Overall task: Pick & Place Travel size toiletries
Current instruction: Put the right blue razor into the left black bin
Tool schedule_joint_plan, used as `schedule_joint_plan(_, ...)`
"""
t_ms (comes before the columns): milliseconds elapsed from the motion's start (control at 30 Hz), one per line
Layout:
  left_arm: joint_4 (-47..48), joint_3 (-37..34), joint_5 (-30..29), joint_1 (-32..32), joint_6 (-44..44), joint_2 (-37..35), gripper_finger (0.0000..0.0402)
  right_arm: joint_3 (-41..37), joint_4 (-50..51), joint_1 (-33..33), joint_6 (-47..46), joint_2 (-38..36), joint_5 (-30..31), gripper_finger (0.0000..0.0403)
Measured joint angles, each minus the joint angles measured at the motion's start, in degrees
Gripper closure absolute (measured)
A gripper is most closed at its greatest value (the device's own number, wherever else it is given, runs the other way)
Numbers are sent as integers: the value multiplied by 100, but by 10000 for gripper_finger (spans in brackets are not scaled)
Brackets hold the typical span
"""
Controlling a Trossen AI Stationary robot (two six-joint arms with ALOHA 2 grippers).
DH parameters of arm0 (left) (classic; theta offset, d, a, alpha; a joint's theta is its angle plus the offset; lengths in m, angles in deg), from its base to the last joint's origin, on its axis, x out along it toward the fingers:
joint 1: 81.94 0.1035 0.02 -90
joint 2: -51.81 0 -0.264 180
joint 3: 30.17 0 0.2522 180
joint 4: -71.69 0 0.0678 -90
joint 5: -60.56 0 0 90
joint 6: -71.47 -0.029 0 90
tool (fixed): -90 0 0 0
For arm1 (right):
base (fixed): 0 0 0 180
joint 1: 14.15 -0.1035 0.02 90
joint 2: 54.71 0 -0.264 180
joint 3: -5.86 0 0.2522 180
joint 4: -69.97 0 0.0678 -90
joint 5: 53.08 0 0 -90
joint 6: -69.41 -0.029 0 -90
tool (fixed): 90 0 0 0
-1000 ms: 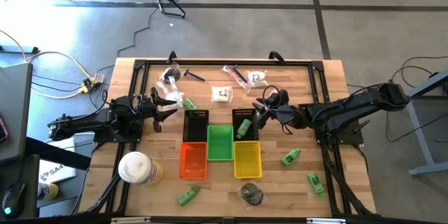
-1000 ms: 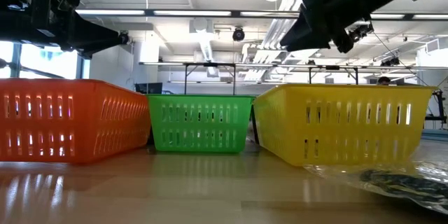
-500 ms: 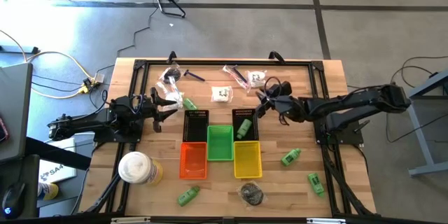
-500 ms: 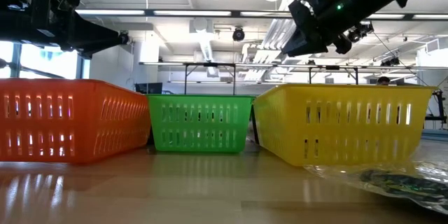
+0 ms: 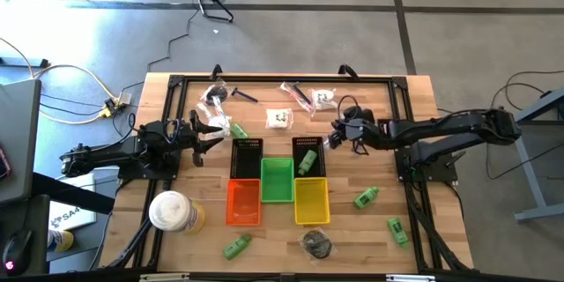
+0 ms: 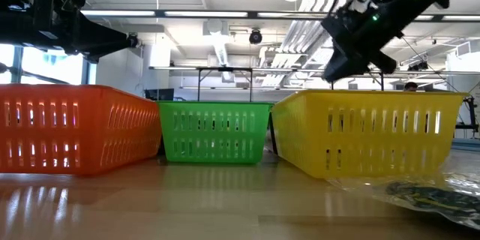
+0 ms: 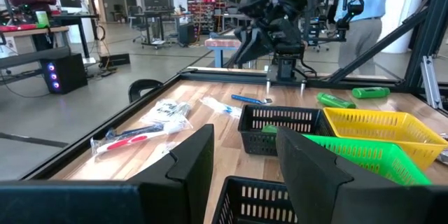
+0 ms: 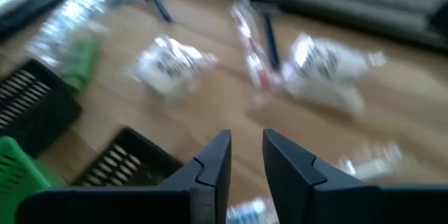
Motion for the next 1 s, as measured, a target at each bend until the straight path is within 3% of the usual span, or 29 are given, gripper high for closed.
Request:
schedule_joint_plan(200, 0, 0, -4, 0, -6, -2, 250, 0, 1207, 102, -1198, -12, -628, 331)
schedule_joint_plan(533, -1, 0, -26, 0, -195, -2, 250, 0, 2179, 118, -1996, -12, -702, 331)
schedule_joint_plan(700, 0, 0, -25, -1, -192, -1, 250, 0, 2311, 116, -1905, -12, -702, 331)
schedule_joint_plan(1000, -2, 0, -22, 0, -192, -2, 250, 0, 2282, 114, -790, -12, -1053, 331)
